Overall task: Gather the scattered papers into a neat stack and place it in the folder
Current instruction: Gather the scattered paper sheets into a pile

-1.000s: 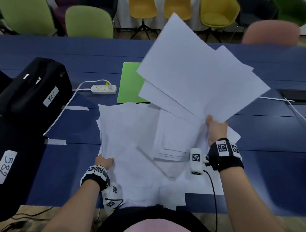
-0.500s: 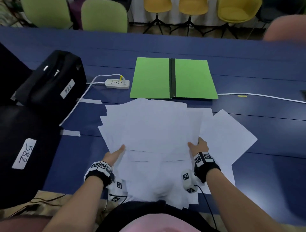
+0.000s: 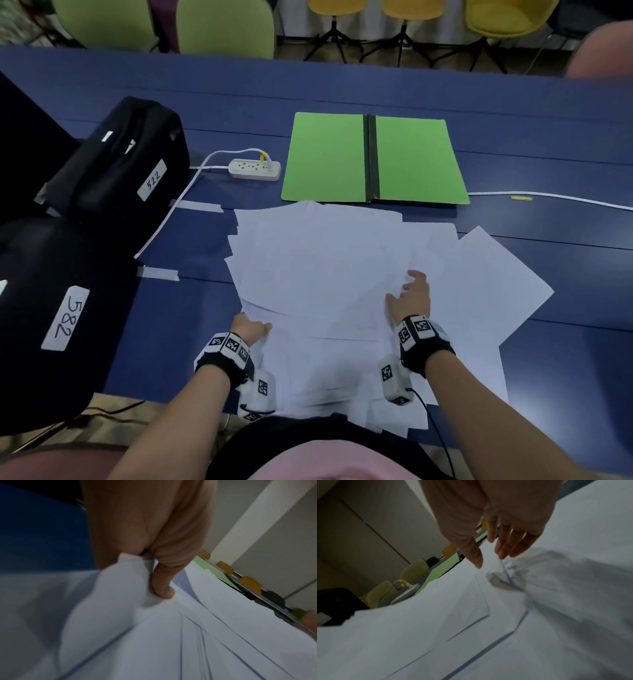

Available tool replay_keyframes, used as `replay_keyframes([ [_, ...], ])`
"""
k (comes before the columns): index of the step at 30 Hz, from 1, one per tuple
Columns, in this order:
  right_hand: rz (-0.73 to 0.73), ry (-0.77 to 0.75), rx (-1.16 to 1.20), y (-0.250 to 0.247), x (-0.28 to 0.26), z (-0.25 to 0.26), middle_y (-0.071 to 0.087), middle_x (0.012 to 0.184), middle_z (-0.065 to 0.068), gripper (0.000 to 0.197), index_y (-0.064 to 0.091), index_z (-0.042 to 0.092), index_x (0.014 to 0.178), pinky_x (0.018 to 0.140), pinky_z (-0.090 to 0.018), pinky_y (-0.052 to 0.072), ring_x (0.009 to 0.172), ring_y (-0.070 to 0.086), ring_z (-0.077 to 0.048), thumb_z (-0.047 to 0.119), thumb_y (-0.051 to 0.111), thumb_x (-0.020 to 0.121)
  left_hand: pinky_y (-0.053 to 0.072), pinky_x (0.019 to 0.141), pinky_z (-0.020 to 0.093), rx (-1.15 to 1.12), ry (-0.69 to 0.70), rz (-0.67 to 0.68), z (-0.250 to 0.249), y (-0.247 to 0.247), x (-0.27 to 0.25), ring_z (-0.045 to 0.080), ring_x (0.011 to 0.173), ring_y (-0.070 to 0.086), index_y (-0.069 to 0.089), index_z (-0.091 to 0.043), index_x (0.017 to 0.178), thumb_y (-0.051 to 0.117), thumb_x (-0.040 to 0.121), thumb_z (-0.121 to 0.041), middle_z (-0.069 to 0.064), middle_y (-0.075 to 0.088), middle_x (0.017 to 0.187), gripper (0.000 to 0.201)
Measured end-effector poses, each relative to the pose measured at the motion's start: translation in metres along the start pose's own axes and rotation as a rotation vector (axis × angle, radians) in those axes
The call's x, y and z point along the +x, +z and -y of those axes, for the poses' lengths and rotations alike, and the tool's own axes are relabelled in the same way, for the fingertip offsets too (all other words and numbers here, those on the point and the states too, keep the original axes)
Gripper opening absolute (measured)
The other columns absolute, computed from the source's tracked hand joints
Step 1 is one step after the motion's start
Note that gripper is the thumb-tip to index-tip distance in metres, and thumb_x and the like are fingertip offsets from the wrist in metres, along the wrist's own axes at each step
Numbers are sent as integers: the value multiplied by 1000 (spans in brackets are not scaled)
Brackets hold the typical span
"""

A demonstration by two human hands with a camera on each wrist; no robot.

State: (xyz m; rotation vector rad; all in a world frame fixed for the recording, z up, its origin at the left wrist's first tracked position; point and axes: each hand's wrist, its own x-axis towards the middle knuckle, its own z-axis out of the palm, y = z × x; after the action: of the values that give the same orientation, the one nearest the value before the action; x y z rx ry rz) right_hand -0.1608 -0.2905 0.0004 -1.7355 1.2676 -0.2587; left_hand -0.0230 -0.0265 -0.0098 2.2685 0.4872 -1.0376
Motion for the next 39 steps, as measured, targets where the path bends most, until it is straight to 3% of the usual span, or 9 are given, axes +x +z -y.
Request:
replay_keyframes([
  [4,138,22,-175,8,9,-2,45,135,-13,67,35,12,138,100,-40,45,120,53,-28,11,66,79,40,104,35,0,-7,-45,-6,3,4,36,129,47,34,12,139,62,89,-16,25,42,144,64],
  [9,227,69,-208,13,6,1,62,115,-8,52,53,11,128,86,-25,44,103,60,-23,25,67,80,40,100,33,-5,-29,-54,-9,1,7,34,130,45,16,9,146,56,94,-22,20,36,148,73],
  [18,39,74,-142,-3,7,4,64,79,-1,19,67,16,94,77,-28,51,78,61,-22,9,66,76,34,112,38,-194,6,-22,-1,3,14,32,136,40,28,6,144,74,79,-38,17,38,149,91],
  [22,26,126,-151,-12,2,2,56,64,2,20,63,19,79,66,-21,44,69,56,-22,2,55,70,37,111,39,-276,-6,-26,-3,4,11,32,133,44,34,6,141,78,71,-43,17,43,145,96],
  [26,200,102,-176,-11,-2,2,41,57,2,25,41,16,59,50,-22,28,55,38,-17,10,59,74,37,110,37,-253,-10,-20,-3,5,15,32,133,44,34,6,141,75,77,-40,17,43,145,88],
  [30,204,31,-149,-9,-3,3,58,68,-5,20,56,9,68,58,-23,40,69,54,-23,22,61,83,37,108,36,-251,15,-15,-1,6,13,32,131,46,37,7,139,74,79,-38,18,46,142,84],
  [32,105,-1,-68,-10,-4,7,61,82,-9,14,62,6,81,63,-23,44,82,57,-25,19,59,86,38,109,37,-290,30,-1,-2,4,7,31,131,46,37,4,140,77,70,-48,16,46,143,96],
  [34,85,7,-4,-14,-3,11,59,73,-6,15,58,8,72,54,-19,39,76,56,-23,15,59,85,37,110,38,-323,29,9,-2,2,5,29,132,46,35,1,142,80,57,-60,13,45,145,114],
  [39,696,-25,-478,-24,-14,11,60,45,11,25,57,21,59,50,-17,43,55,56,-11,22,68,81,34,113,39,-280,20,13,-2,1,6,29,137,39,26,2,145,80,58,-60,14,37,150,120],
])
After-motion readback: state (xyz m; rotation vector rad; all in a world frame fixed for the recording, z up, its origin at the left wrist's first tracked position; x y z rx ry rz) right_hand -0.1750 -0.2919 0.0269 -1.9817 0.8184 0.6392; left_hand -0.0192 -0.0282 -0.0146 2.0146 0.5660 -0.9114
